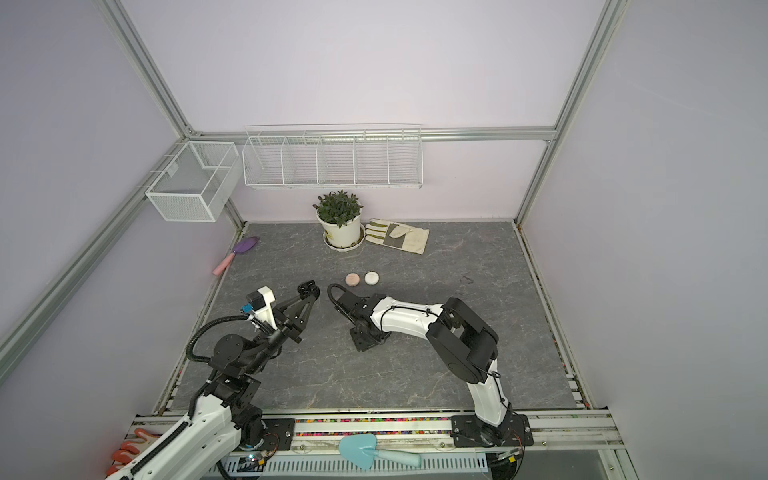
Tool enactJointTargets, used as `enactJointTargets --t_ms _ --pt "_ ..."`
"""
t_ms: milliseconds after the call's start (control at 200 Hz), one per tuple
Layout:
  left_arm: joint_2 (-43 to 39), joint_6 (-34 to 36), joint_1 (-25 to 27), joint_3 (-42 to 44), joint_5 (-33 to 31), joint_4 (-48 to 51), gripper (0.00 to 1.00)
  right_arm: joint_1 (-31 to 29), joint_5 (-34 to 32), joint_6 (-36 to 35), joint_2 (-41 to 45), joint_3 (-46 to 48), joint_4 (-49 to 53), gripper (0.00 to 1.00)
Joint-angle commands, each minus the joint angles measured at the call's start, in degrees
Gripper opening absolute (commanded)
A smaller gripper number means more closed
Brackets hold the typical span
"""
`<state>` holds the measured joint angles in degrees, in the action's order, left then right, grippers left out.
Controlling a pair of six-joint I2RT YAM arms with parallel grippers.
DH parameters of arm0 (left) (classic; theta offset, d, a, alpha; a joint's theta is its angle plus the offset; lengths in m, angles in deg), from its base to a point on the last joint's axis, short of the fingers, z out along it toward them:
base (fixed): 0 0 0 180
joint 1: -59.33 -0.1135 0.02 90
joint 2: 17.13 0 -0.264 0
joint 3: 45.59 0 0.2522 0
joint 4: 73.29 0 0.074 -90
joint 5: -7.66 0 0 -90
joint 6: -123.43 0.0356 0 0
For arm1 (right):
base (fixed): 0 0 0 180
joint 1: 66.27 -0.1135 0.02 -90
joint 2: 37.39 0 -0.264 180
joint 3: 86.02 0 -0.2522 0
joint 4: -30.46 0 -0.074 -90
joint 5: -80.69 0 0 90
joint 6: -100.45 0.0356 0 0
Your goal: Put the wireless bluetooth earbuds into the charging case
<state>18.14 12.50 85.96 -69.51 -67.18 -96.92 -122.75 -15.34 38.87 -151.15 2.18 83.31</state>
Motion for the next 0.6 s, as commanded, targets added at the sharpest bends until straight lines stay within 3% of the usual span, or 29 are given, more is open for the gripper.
enactJointTargets --t_ms 0,210,595 --pt "-0.2 0.4 -0.3 0.0 -0.4 -0.1 0.0 -0.6 -0.2 0.9 -0.1 0.3 3.2 0.32" --pt "-0.1 0.5 -0.2 0.0 -0.6 -0.1 0.0 -0.7 -0.7 1.0 0.6 0.6 3.4 0.29" --pt "-0.5 0.5 -0.3 -0.1 -0.7 0.1 0.0 -1.2 -0.5 1.8 -1.4 -2.0 2.9 0.32"
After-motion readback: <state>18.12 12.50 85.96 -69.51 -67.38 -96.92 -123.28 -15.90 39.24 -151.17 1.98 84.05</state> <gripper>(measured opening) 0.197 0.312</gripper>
